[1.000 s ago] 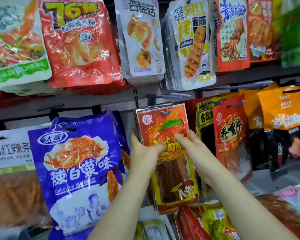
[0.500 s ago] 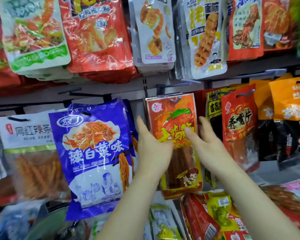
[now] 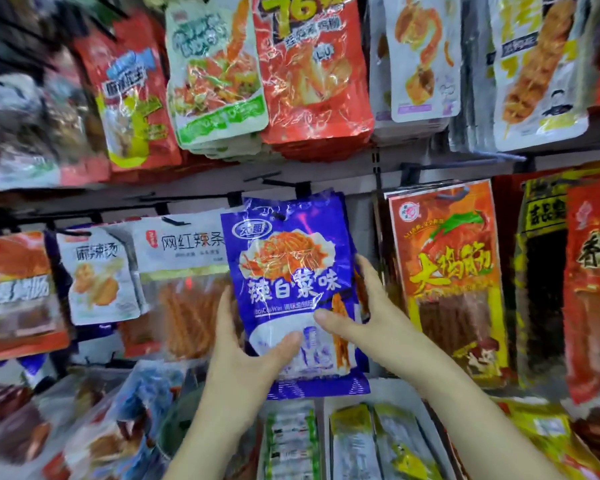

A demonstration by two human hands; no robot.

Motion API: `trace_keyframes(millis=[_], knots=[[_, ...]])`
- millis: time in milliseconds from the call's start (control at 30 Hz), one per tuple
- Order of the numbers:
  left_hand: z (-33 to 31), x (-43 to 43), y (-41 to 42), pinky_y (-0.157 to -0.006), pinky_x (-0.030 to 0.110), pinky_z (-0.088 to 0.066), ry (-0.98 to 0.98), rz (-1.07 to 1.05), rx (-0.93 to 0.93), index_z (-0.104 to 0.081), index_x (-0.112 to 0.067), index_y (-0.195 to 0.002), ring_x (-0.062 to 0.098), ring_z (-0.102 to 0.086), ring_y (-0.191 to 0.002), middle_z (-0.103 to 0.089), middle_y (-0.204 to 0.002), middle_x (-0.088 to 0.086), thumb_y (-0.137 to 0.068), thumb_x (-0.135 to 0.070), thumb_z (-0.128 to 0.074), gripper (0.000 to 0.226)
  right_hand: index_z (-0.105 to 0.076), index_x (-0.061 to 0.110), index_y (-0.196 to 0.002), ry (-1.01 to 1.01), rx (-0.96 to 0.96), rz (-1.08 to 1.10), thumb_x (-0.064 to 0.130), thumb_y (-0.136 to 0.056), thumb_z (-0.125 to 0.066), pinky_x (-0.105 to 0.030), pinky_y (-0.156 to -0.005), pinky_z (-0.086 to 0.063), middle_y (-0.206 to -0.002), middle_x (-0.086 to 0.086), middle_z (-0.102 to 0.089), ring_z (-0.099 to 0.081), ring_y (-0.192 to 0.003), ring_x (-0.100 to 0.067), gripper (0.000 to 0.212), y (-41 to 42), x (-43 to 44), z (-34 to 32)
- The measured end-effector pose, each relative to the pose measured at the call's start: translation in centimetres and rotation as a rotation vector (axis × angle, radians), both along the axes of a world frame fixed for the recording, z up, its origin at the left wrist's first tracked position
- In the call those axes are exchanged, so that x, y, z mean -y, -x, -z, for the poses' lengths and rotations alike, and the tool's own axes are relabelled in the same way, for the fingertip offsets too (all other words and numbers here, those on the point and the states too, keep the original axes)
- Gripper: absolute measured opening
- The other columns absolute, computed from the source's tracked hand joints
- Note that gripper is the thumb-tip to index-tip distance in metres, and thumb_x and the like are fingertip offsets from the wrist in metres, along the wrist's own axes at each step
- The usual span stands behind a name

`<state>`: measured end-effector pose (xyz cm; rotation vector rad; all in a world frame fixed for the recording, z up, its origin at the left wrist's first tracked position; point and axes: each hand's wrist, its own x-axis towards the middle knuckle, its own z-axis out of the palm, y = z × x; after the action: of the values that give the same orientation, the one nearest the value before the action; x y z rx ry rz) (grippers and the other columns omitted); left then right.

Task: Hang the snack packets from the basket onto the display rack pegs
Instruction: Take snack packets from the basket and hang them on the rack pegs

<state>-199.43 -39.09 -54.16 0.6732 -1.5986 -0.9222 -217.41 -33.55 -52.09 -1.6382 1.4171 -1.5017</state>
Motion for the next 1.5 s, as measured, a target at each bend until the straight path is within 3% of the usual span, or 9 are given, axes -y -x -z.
trace_keyframes(millis=[167, 433, 600, 833, 967, 1067, 1200, 1400, 1500], knots=[[0.4, 0.7, 1.4, -0.084, 0.046, -0.057, 0.049, 0.055, 0.062, -0.044, -0.032, -0.128, 0.023, -0.069, -0.099, -0.070, -0.112, 0.000, -0.056, -0.026, -0.082, 0.081, 0.000, 0.044, -0.151, -0.053, -0.043, -0.017, 0.059, -0.055, -0.085, -0.028, -0.103, -0.046, -0.123, 0.029, -0.061, -0.060, -0.111, 0.006, 0.130, -0.2, 1.7, 0.8], [-1.1, 1.5, -1.1, -0.076, 0.016, -0.052, -0.071, 0.187, 0.183, -0.046, -0.025, -0.130, 0.004, -0.067, -0.101, -0.070, -0.111, -0.017, -0.058, -0.047, -0.079, 0.083, -0.027, 0.054, -0.142, -0.036, 0.328, -0.175, 0.069, -0.061, -0.077, -0.047, -0.101, -0.048, -0.128, 0.018, -0.063, -0.062, -0.116, -0.011, 0.097, -1.2, 1.0, 2.4], [-2.2, -0.3, -1.7, -0.076, 0.005, -0.044, -0.020, 0.028, 0.395, -0.048, -0.046, -0.113, -0.022, -0.057, -0.091, -0.063, -0.101, -0.041, -0.068, -0.066, -0.068, 0.053, -0.033, 0.060, -0.126, 0.030, 0.076, 0.111, 0.052, -0.071, -0.073, -0.019, -0.087, -0.051, -0.112, 0.038, -0.061, -0.060, -0.105, 0.010, 0.069, -1.5, -1.0, 0.5], [-6.7, 0.8, -1.9, -0.098, 0.035, -0.047, 0.210, -0.222, 0.256, -0.040, -0.046, -0.134, 0.001, -0.050, -0.120, -0.050, -0.130, -0.028, -0.086, -0.054, -0.059, 0.052, -0.026, 0.031, -0.148, 0.481, -0.738, 0.610, 0.048, -0.092, -0.048, -0.043, -0.109, -0.029, -0.154, 0.004, -0.032, -0.023, -0.143, -0.015, 0.063, -3.4, -0.6, -6.1], [-8.6, 0.3, -0.6, -0.110, 0.019, -0.024, 0.354, -0.150, 0.502, -0.015, -0.039, -0.150, -0.006, -0.025, -0.134, -0.028, -0.144, -0.025, -0.091, -0.018, -0.057, 0.076, -0.037, 0.034, -0.143, 0.350, -1.098, 0.489, 0.040, -0.091, -0.049, -0.058, -0.107, -0.024, -0.155, -0.001, -0.031, -0.021, -0.145, -0.020, 0.054, -5.0, 1.7, -10.1], [-8.6, 1.2, -1.0, -0.106, 0.026, -0.038, 0.308, -0.066, 0.590, -0.021, -0.036, -0.151, 0.007, -0.044, -0.128, -0.043, -0.143, -0.009, -0.085, 0.002, -0.049, 0.082, -0.027, 0.042, -0.146, 0.166, -1.243, 0.433, 0.038, -0.094, -0.049, -0.055, -0.108, -0.023, -0.155, 0.005, -0.022, -0.020, -0.143, -0.019, 0.057, -3.8, 2.1, -13.0], [-10.6, 4.2, -2.2, -0.086, 0.041, -0.056, 0.151, -0.051, 0.186, -0.065, -0.025, -0.112, 0.024, -0.067, -0.103, -0.068, -0.118, 0.009, -0.082, 0.020, -0.034, 0.063, -0.024, 0.050, -0.146, 0.033, -1.367, 0.479, 0.040, -0.098, -0.046, -0.058, -0.108, -0.022, -0.156, 0.000, -0.019, -0.020, -0.142, -0.028, 0.054, -3.7, 2.9, -14.1], [-15.1, 6.0, -1.4, -0.098, 0.029, -0.041, 0.523, -0.247, 0.755, -0.057, -0.020, -0.133, 0.025, -0.051, -0.125, -0.055, -0.136, 0.009, -0.073, -0.042, -0.029, 0.070, -0.021, 0.047, -0.147, -0.012, -1.320, 0.517, 0.041, -0.095, -0.043, -0.054, -0.104, -0.027, -0.151, 0.000, -0.029, -0.028, -0.138, -0.027, 0.057, -3.2, 4.1, -12.9], [-16.0, 7.2, -0.9, -0.087, 0.028, -0.042, 0.619, -0.230, 0.847, -0.066, -0.012, -0.120, 0.028, -0.057, -0.117, -0.063, -0.127, 0.012, -0.083, -0.036, -0.042, 0.050, -0.024, 0.045, -0.147, -0.004, -1.279, 0.495, 0.045, -0.094, -0.045, -0.051, -0.102, -0.028, -0.147, 0.005, -0.036, -0.035, -0.135, -0.022, 0.056, -2.8, 4.2, -12.8]])
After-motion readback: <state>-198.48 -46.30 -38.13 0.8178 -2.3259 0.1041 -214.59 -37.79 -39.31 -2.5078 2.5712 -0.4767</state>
